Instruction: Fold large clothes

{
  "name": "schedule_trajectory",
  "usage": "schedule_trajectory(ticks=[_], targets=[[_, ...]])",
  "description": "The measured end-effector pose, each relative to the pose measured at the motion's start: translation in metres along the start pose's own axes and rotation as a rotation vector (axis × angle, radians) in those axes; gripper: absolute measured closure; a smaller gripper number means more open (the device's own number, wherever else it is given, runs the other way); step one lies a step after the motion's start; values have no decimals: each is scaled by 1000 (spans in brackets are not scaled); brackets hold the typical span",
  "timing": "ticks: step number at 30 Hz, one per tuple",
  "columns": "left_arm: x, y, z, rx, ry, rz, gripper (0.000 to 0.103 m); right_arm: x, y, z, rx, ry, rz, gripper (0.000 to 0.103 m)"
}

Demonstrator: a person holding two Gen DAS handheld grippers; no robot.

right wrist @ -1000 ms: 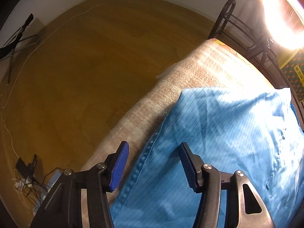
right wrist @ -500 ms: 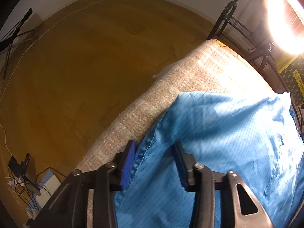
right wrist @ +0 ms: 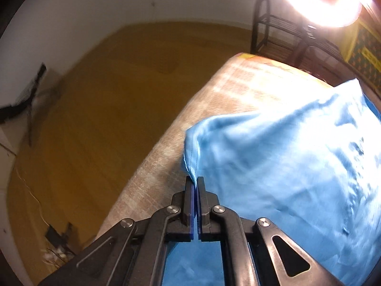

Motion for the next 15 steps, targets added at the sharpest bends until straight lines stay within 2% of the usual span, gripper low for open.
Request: schedule_trajectory(ticks=[4, 8, 15], targets=[[0, -8, -24, 89, -27, 36, 97, -37, 9, -40, 62, -49, -79, 103], [1, -19, -51, 152, -18, 89, 97, -63, 17, -80, 141, -78, -107, 103], [4, -24, -124, 344, -29, 198, 97, -99, 37, -145, 262, -159, -155, 103]])
Point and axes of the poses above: each gripper's, at about its wrist camera, not at the fingertips, and x roughly the way its jaws point, z to its left, y to its underside, the point moved 1 cm from there along x, roughly the way its jaws point, and after that the axes turned 2 degrees about y, right-handed, at the moved point
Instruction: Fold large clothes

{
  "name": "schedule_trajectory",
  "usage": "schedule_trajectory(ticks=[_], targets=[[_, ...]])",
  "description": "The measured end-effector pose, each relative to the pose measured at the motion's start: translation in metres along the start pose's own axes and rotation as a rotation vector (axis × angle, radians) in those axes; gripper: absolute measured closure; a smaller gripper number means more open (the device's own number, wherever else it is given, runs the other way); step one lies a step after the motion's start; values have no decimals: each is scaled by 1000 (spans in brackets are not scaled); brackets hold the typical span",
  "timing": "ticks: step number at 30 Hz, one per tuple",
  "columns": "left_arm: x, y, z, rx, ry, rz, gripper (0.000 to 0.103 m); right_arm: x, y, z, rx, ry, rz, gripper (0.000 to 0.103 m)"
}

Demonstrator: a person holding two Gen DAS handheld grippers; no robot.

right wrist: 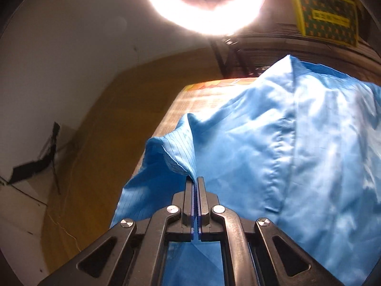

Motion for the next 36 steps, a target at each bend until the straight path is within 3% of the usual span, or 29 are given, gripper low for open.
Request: schedule_trajectory(ticks=[6, 9, 11, 12, 13, 16, 19, 20, 21, 22, 28, 29, 30, 31, 33, 36], targets=[[27, -5, -59, 114, 36, 115, 97, -25, 7, -76, 128, -53, 1, 103], [44, -1, -73, 135, 54, 156, 97, -38, 14, -104, 123, -56, 5, 100], [55, 4, -76, 137, 51, 190, 97, -46, 18, -117, 92, -74, 12, 92], [59, 7, -77, 134, 50, 203, 97, -48, 17, -123, 88, -93, 18, 74], [64, 11, -79, 130, 48, 220, 97, -50, 18, -125, 96, -116, 19, 65], [74, 18, -80, 125, 36, 247, 97, -56, 24, -144, 141, -247, 16, 62], [82, 22, -78, 123, 29, 261, 97, -51, 26, -155, 138, -295, 51, 57], [82, 22, -77, 122, 29, 265, 97, -50, 28, -158, 132, -295, 52, 51], [84, 22, -77, 124, 26, 268, 97, -49, 27, -160, 133, -293, 55, 33], [87, 23, -79, 130, 22, 273, 97, -49, 27, -161, 144, -288, 55, 27], [99, 17, -90, 129, 39, 283, 97, -60, 21, -155, 134, -282, 27, 29], [99, 15, -92, 130, 42, 282, 97, -58, 20, -148, 100, -233, 44, 34], [100, 14, -93, 137, 41, 281, 97, -55, 19, -142, 67, -199, 48, 48], [101, 13, -95, 144, 40, 281, 97, -51, 20, -134, 32, -173, 55, 73], [105, 13, -99, 160, 37, 283, 97, -36, 20, -116, -49, -65, 88, 95], [109, 17, -102, 165, 37, 297, 95, -22, 23, -110, -103, 99, 95, 98]])
Point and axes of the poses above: each gripper's, at about its wrist camera, not at the fingertips, and x roughly the way its jaws point, z to its left, y to its underside, the point moved 1 cm from there along x, roughly the way its jaws point, and after that the axes turned 2 degrees about y, right-handed, at the moved point
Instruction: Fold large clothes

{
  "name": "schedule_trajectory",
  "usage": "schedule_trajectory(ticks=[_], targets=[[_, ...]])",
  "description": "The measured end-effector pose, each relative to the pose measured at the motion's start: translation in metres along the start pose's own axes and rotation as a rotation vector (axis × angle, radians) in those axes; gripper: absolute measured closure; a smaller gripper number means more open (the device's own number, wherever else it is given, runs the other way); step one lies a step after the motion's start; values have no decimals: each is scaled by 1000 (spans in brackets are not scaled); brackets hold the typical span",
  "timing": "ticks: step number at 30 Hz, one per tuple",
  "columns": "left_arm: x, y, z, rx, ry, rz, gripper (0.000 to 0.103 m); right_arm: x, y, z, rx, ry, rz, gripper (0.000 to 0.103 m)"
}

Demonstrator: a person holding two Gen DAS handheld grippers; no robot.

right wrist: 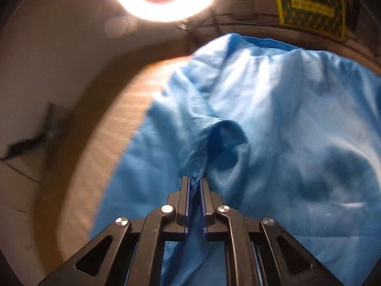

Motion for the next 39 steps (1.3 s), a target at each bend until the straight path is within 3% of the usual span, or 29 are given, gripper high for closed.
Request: schedule_trajectory(ticks=[3, 7, 11, 18, 26, 29, 32, 39], targets=[[-8, 4, 0, -7, 29, -8, 89, 5, 1, -4, -18, 65, 18, 97], [-36, 14, 2, -30, 66, -45, 87, -24, -1, -7, -40, 49, -50, 62], [-65, 25, 3, -71, 63, -111, 87, -68, -3, -2, -51, -1, -137, 55], [-122, 50, 2, -139, -18, -256, 87, -152, 6, 7, -63, -79, -242, 53], [-176, 54, -16, -186, -44, -430, 87, -271, 68, 6, -71, -123, -422, 39], [-182, 46, -28, -177, -28, -472, 87, -305, 97, -6, -78, -78, -437, 35], [-178, 36, -41, -162, -2, -491, 87, -336, 130, -22, -108, -21, -454, 24], [-141, 0, -79, -95, 87, -473, 82, -381, 202, -96, -36, 169, -430, 24]])
Point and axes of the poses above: each gripper's, at about its wrist camera, not at the fingertips, and x roughly the way its jaws point, z to its left, y to its underside, the point moved 1 cm from there along x, roughly the way its jaws point, and after that the axes turned 2 degrees about y, right-handed, at the moved point
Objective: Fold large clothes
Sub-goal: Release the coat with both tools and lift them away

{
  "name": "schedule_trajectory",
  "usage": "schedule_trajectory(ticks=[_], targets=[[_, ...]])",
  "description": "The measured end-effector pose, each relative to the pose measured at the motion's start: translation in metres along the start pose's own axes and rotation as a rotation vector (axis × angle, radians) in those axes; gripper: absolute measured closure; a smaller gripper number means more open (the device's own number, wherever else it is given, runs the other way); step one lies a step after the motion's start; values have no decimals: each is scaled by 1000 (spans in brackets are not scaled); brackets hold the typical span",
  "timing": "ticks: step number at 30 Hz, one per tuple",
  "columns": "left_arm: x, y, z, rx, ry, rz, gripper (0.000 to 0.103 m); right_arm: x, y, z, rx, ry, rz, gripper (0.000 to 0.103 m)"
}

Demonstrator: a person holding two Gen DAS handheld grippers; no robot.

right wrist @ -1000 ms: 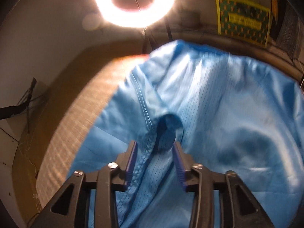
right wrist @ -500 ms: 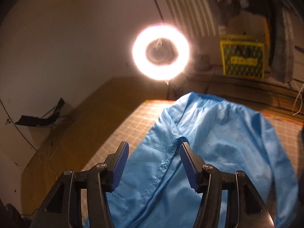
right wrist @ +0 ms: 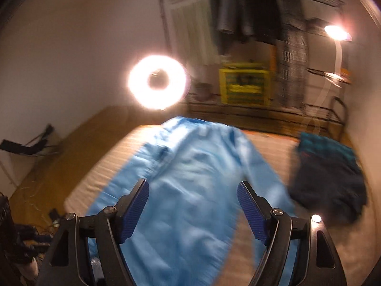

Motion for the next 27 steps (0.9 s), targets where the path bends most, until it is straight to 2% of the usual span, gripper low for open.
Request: schedule_trajectory(ticks=[4, 10, 14, 20, 24, 27], targets=[[37, -2, -22, 16, 80, 44, 82, -18, 34, -57, 66, 93, 79, 25], [89, 6, -45, 54, 113, 147, 82, -42, 94, -137, 229, 194, 158, 25], [115, 13, -44, 36, 123, 195, 82, -46, 128, -174, 331, 240, 207, 25], [143, 19, -23, -57, 117, 248, 82, -32, 168, -218, 521, 289, 297, 24], [145, 19, -12, -90, 106, 248, 82, -10, 194, -245, 633, 350, 374, 23], [141, 19, -6, -99, 98, 239, 82, 3, 203, -253, 658, 377, 417, 23]])
Point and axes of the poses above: each gripper's, at about its wrist camera, not at the fingertips, and x roughly the way its jaws point, z to its left, y to its underside, the point moved 1 cm from there along x, roughly the way its jaws point, and after that the axes turned 2 degrees about y, right-handed, at the moved point
